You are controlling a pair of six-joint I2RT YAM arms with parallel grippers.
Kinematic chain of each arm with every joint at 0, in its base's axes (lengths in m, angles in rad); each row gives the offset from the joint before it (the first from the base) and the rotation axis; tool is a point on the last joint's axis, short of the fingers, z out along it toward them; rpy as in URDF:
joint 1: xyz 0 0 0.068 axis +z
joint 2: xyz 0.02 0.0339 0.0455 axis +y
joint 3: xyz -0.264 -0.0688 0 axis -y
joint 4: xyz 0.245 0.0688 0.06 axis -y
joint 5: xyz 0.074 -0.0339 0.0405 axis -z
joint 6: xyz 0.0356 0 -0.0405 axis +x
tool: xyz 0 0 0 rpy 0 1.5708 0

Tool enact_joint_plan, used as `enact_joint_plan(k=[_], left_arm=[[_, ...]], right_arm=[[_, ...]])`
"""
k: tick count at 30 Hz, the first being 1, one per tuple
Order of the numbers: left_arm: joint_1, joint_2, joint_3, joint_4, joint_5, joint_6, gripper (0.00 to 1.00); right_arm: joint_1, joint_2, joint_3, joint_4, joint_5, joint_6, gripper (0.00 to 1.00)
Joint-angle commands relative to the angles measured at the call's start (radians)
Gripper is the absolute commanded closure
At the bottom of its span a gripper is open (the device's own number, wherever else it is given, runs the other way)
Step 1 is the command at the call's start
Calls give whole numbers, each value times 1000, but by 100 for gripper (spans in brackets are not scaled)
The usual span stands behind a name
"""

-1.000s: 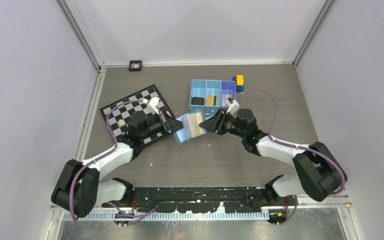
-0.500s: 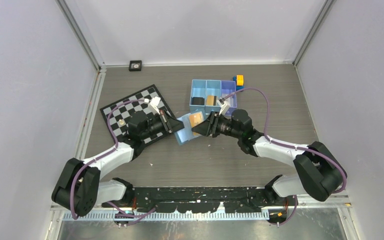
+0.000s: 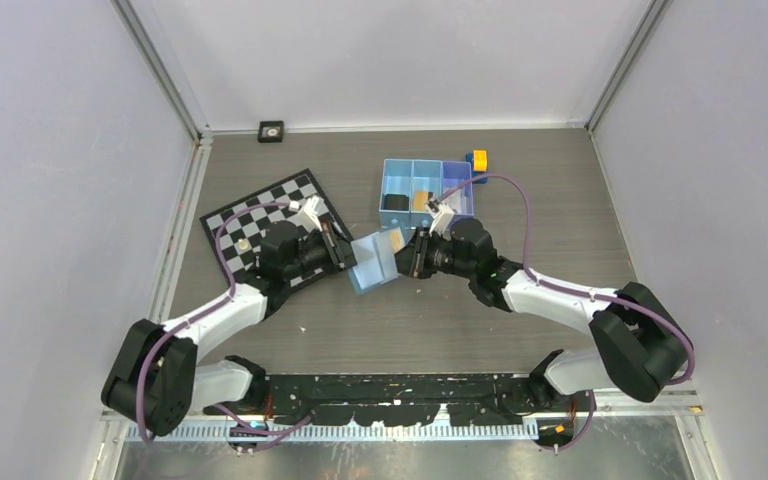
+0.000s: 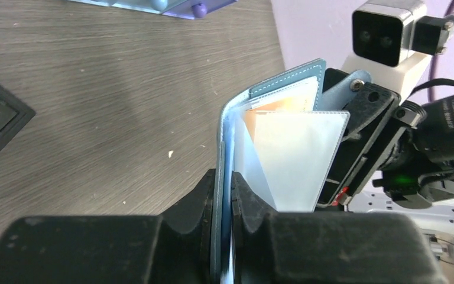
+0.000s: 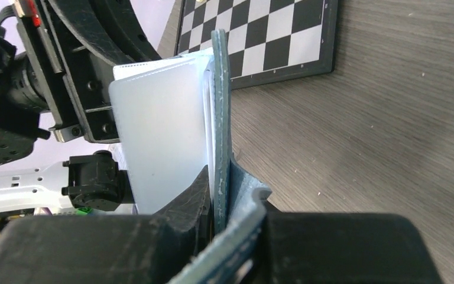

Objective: Take the credit cards out of the card holder
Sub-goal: Remove the credit card from the card holder.

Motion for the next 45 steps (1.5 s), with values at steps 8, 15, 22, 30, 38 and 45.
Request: enact_joint_plan(k=[8,15,22,30,38,45], left_arm=[[-17,-28,-3,90,-19,-8,6],[-54,101,49,110,17,-7,0],[-54,41,40,59,-20,16,0],[-54,-45,14,47,-48,47,0],[-54,15,40,17,-45,46,5],[-50,57,62,-38,-68,55,22]], right_arm=[[31,-29,85,-141,195,-45,99],[115,-19,128,-204,289,-120,100],[162,-9,165,-286,454,-155,99],[163,0,178,-331,533,-145,100],[163,-1,174,-302,465,-156,99],[163,-72,96,-186,398,-149,100]])
